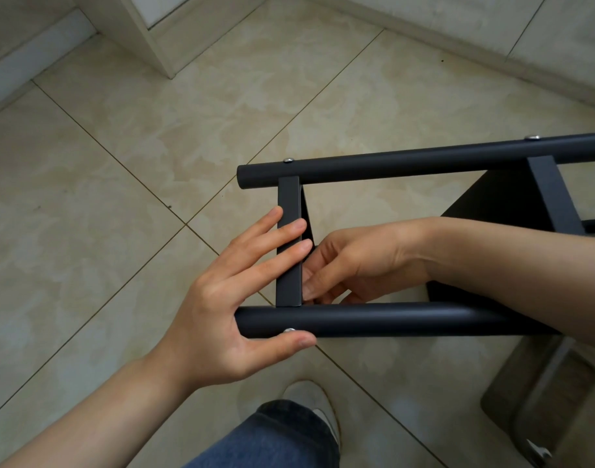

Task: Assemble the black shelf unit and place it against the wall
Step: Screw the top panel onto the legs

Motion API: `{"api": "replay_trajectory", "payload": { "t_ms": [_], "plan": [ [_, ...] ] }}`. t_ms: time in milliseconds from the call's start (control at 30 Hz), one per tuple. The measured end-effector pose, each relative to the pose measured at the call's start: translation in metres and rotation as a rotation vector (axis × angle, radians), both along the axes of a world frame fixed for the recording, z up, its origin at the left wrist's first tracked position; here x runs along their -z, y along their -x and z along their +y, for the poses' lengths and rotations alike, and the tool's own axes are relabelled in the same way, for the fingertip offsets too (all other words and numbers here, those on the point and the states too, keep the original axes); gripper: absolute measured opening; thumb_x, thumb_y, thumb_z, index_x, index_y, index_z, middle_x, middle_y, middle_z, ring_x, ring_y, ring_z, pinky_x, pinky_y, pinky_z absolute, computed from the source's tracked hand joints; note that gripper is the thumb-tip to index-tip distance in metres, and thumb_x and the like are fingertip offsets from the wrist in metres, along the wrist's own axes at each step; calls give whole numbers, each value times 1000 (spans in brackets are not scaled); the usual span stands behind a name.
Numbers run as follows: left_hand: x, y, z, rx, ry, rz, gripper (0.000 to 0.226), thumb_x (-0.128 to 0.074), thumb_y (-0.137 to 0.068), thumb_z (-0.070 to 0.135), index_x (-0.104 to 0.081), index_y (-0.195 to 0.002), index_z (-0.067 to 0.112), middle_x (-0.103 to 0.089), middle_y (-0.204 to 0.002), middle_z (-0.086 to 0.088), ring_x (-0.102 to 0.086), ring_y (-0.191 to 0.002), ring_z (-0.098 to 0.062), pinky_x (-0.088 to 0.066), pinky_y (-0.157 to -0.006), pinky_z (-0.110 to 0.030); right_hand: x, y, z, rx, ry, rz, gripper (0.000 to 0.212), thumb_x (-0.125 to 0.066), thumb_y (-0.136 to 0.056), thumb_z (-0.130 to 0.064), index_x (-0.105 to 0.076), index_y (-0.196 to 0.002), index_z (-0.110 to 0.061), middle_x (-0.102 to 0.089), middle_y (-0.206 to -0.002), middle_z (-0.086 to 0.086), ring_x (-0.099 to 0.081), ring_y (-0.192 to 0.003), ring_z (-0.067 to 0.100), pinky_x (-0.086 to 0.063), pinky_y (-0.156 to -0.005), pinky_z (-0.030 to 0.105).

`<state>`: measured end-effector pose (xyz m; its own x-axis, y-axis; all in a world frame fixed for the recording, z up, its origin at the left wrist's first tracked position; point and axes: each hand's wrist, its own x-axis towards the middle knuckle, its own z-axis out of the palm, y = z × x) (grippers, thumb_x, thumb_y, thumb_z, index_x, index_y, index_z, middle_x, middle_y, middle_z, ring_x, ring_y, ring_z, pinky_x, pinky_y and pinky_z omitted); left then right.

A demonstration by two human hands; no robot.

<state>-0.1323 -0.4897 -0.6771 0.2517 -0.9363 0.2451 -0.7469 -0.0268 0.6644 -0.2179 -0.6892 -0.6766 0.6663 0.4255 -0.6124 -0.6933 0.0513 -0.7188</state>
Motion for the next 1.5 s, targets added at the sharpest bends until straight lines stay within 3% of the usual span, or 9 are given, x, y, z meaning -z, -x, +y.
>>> {"api": "replay_trajectory", "payload": {
  "t_ms": [200,833,967,1333,1500],
  "plan": [
    [0,0,0,1,-2,2,71,-72,-83,45,-52,-137,3,-46,-151,-12,-30,-150,-31,-30,-120,-42,2,0,1,2,45,14,15,-62,-94,-22,-73,-90,-13,-68,-87,4,-59,-87,19,-51,-84,33],
    [1,0,0,5,3,4,71,-72,-83,45,-52,-137,4,-46,-152,-12,-30,-150,-31,-30,-121,-42,0,0,0,-28,42,10,14,-61,-95,-23,-73,-96,-16,-69,-105,8,-63,-98,20,-51,-95,40],
    [1,0,0,5,8,-1,71,-72,-84,45,-52,-137,3,-46,-151,-12,-31,-150,-31,-31,-120,-42,0,0,0,-17,16,-1,13,-61,-95,-16,-73,-92,-17,-68,-103,7,-61,-99,21,-50,-94,40],
    [2,0,0,1,4,6,70,-69,-86,50,-52,-137,5,-46,-151,-11,-31,-150,-30,-31,-120,-41,2,0,-1,-29,40,-14,16,-60,-96,-23,-74,-93,-15,-69,-101,8,-64,-97,22,-53,-90,37],
    [2,-1,0,6,19,-5,71,-69,-87,50,-52,-138,3,-46,-151,-12,-31,-150,-31,-31,-120,-42,-2,1,0,-17,35,-31,23,-56,-99,-19,-68,-111,-4,-66,-108,14,-63,-99,25,-54,-89,36]
  ]
}}
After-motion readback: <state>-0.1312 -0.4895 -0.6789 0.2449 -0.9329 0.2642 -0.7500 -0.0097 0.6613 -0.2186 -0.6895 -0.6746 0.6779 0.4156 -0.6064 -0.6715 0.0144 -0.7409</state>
